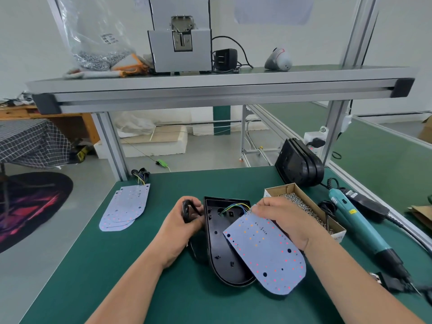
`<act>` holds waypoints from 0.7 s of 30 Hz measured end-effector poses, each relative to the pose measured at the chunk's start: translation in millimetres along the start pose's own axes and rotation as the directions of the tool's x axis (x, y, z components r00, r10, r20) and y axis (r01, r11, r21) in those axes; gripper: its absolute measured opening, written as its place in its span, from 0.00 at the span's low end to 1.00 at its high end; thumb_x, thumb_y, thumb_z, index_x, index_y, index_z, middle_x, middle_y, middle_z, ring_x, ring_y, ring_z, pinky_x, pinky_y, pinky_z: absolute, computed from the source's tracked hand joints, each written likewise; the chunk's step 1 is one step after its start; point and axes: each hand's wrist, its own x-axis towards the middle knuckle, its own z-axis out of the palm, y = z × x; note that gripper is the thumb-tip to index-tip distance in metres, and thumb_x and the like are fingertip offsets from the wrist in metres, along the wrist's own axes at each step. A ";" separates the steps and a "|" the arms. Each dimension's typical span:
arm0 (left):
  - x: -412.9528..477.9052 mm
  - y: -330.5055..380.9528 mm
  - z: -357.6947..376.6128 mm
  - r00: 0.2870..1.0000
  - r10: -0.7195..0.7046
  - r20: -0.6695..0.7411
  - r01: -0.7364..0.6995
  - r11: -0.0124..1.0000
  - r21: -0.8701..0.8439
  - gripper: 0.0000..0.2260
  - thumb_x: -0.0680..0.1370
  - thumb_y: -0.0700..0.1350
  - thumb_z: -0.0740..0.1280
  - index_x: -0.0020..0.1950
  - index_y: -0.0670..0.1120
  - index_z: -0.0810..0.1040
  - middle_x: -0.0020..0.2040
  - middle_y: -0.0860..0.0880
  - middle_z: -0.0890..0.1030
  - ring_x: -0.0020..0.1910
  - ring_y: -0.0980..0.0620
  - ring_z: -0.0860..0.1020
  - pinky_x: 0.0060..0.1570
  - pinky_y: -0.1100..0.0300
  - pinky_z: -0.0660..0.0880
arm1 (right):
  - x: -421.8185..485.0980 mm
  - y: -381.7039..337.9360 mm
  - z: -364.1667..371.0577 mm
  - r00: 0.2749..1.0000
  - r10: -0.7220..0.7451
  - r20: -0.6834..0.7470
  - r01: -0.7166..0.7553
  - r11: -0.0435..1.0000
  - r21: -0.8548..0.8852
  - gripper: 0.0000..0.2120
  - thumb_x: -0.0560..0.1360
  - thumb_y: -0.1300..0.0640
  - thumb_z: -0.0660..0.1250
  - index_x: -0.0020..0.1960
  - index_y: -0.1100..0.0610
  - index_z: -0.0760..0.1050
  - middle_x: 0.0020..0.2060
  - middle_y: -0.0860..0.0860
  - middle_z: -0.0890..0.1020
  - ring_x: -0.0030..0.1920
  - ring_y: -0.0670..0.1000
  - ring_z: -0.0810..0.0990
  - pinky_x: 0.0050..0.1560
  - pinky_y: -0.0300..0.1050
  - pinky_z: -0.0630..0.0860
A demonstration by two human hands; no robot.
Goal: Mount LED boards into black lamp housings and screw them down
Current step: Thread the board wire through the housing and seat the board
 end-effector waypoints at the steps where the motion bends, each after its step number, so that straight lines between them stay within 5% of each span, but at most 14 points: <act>1: -0.4 0.8 0.7 1.000 -0.008 -0.007 0.008 1.000 0.012 0.13 0.80 0.29 0.69 0.60 0.43 0.75 0.46 0.53 0.83 0.42 0.56 0.79 0.45 0.65 0.78 | 0.2 1.1 2.5 1.000 0.000 0.001 0.000 0.998 0.064 0.07 0.81 0.58 0.71 0.48 0.61 0.79 0.38 0.57 0.81 0.34 0.53 0.79 0.34 0.44 0.76; 5: -2.7 6.1 3.8 1.000 -0.024 -0.012 0.024 0.998 0.059 0.13 0.81 0.32 0.70 0.64 0.45 0.76 0.53 0.49 0.86 0.52 0.52 0.83 0.54 0.60 0.80 | 4.4 6.8 12.3 1.000 -0.021 -0.023 0.026 0.969 0.244 0.06 0.82 0.59 0.69 0.48 0.61 0.77 0.38 0.58 0.80 0.34 0.54 0.79 0.35 0.43 0.78; 9: -1.3 9.5 7.5 1.000 -0.017 0.000 0.017 0.978 0.207 0.11 0.84 0.39 0.69 0.67 0.46 0.77 0.58 0.44 0.85 0.60 0.45 0.83 0.65 0.49 0.78 | 7.8 12.7 13.5 0.998 -0.046 -0.041 0.054 0.975 0.218 0.07 0.83 0.58 0.68 0.48 0.59 0.77 0.38 0.57 0.81 0.34 0.53 0.79 0.35 0.44 0.78; 12: 1.5 8.9 10.7 0.999 0.042 -0.035 -0.022 0.901 0.434 0.20 0.83 0.56 0.67 0.57 0.38 0.75 0.46 0.45 0.75 0.45 0.43 0.76 0.51 0.52 0.72 | 9.3 12.5 8.6 0.994 -0.041 -0.105 0.065 0.969 0.238 0.08 0.83 0.56 0.69 0.47 0.58 0.76 0.39 0.57 0.82 0.35 0.55 0.80 0.37 0.47 0.79; 13: 1.9 8.7 11.7 0.998 0.048 -0.039 -0.021 0.859 0.511 0.24 0.82 0.60 0.64 0.55 0.37 0.74 0.46 0.46 0.71 0.46 0.56 0.63 0.47 0.52 0.69 | 9.7 11.9 5.8 0.990 -0.041 -0.132 0.075 0.961 0.267 0.08 0.83 0.57 0.69 0.48 0.59 0.76 0.40 0.58 0.82 0.36 0.56 0.80 0.39 0.49 0.79; 14: 1.9 8.2 11.6 0.997 0.037 -0.060 0.004 0.820 0.572 0.26 0.82 0.63 0.61 0.58 0.39 0.75 0.49 0.49 0.70 0.61 0.31 0.72 0.48 0.55 0.68 | 10.2 10.8 3.2 0.986 -0.043 -0.163 0.089 0.953 0.290 0.07 0.83 0.57 0.68 0.49 0.60 0.76 0.41 0.59 0.82 0.37 0.56 0.81 0.41 0.51 0.79; 15: 1.4 7.6 9.9 0.996 0.015 -0.093 0.046 0.789 0.613 0.28 0.81 0.66 0.58 0.65 0.43 0.76 0.53 0.51 0.72 0.50 0.43 0.76 0.51 0.56 0.69 | 10.6 9.9 1.1 0.980 -0.048 -0.193 0.105 0.949 0.298 0.07 0.83 0.57 0.68 0.50 0.60 0.76 0.42 0.59 0.82 0.39 0.57 0.81 0.43 0.53 0.79; 18: -0.5 4.9 4.9 0.980 0.005 -0.200 0.149 0.648 0.747 0.32 0.80 0.72 0.52 0.73 0.52 0.74 0.59 0.54 0.76 0.56 0.50 0.78 0.53 0.54 0.72 | 12.1 10.4 1.5 0.968 -0.058 -0.243 0.132 0.944 0.302 0.07 0.83 0.57 0.68 0.51 0.61 0.76 0.43 0.60 0.81 0.43 0.58 0.80 0.47 0.54 0.77; 21: 2.5 0.8 3.2 0.947 0.068 -0.314 0.156 0.757 0.635 0.13 0.83 0.59 0.68 0.65 0.55 0.79 0.44 0.57 0.79 0.43 0.57 0.79 0.43 0.54 0.73 | 12.0 11.0 7.2 0.965 -0.051 -0.256 0.134 0.938 0.319 0.08 0.84 0.58 0.68 0.48 0.60 0.75 0.42 0.59 0.81 0.40 0.56 0.79 0.44 0.52 0.78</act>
